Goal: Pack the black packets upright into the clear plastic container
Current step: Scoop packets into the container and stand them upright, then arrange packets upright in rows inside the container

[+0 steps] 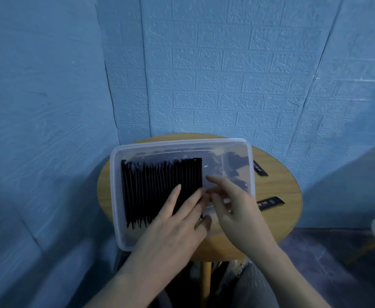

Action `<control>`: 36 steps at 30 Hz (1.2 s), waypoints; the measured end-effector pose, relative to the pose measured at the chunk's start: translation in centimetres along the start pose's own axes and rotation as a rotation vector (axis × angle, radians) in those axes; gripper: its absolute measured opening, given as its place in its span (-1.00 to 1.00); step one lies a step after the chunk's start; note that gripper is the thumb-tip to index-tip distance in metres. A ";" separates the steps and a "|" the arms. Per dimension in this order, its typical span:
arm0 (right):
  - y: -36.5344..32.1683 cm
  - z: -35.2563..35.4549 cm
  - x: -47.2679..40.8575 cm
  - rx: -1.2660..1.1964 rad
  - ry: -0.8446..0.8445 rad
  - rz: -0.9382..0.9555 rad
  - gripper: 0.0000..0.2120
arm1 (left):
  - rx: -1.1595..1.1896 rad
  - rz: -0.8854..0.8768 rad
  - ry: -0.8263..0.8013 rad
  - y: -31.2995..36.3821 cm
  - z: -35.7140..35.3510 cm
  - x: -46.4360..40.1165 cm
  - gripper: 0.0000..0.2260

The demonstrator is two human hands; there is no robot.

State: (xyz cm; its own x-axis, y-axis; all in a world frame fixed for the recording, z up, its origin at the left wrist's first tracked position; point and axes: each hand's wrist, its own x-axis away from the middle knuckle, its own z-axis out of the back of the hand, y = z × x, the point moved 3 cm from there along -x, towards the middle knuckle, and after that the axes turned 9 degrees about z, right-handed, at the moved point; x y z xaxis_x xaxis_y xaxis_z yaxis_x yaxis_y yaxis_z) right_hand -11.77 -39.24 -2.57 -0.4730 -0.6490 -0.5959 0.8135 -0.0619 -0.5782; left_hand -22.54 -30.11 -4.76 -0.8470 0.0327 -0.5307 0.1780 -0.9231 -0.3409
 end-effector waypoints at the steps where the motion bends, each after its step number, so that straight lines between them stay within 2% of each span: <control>1: -0.6 0.1 0.1 -0.026 0.052 0.065 -0.67 | -0.008 0.005 0.004 -0.6 0.0 0.2 -0.60; 4: -1.5 1.6 0.4 -0.144 0.291 0.200 -0.73 | -0.007 0.042 0.012 -2.8 0.1 0.7 -0.64; 7: 0.5 2.8 -0.1 -0.247 0.430 0.024 -0.74 | -0.022 0.086 0.024 -4.6 -0.3 1.3 -0.60; 9: 3.1 2.6 -1.1 -0.173 0.331 -0.109 -0.78 | -0.039 0.100 0.030 -5.6 -0.9 1.6 -0.59; 10: 4.5 2.2 -1.7 -0.107 0.237 -0.164 -0.80 | -0.041 0.106 0.024 -6.0 -1.2 1.7 -0.59; 11: 5.7 1.7 -2.3 -0.025 0.126 -0.213 -0.74 | -0.038 0.117 0.002 -6.4 -1.5 1.8 -0.55; 13: 7.8 0.3 -3.2 0.145 -0.104 -0.301 -0.41 | -0.023 0.151 -0.068 -7.0 -2.1 1.9 -0.40; 16: 9.1 -1.9 -4.2 0.346 -0.378 -0.414 0.03 | -0.002 0.180 -0.116 -7.7 -2.7 2.2 -0.37; 18: 9.8 -3.2 -4.8 0.412 -0.469 -0.441 0.23 | 0.007 0.182 -0.118 -7.9 -2.8 2.4 -0.40; 20: 10.5 -4.0 -5.4 0.455 -0.513 -0.463 0.32 | 0.012 0.187 -0.117 -8.1 -2.8 2.6 -0.41; 22: 10.9 -4.1 -5.8 0.473 -0.540 -0.484 0.31 | 0.014 0.187 -0.119 -8.3 -2.7 2.7 -0.41; 27: 10.7 -2.8 -6.4 0.540 -0.563 -0.373 0.02 | 0.018 0.196 -0.114 -8.3 -2.3 2.8 -0.42; 32: 10.7 -2.0 -6.4 0.543 -0.631 -0.327 -0.04 | 0.040 0.185 -0.087 -7.1 -1.7 2.1 -0.44; 36: 11.4 -2.1 -6.0 0.538 -0.524 -0.244 -0.17 | 0.042 0.178 -0.098 -6.6 -1.6 1.8 -0.41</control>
State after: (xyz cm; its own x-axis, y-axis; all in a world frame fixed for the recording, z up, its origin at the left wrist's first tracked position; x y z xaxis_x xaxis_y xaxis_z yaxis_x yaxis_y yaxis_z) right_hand -0.34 -34.48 -6.78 -0.5469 -0.8343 -0.0697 0.8226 -0.5200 -0.2302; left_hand -24.43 -23.34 -4.76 -0.8490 -0.1677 -0.5011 0.3098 -0.9263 -0.2147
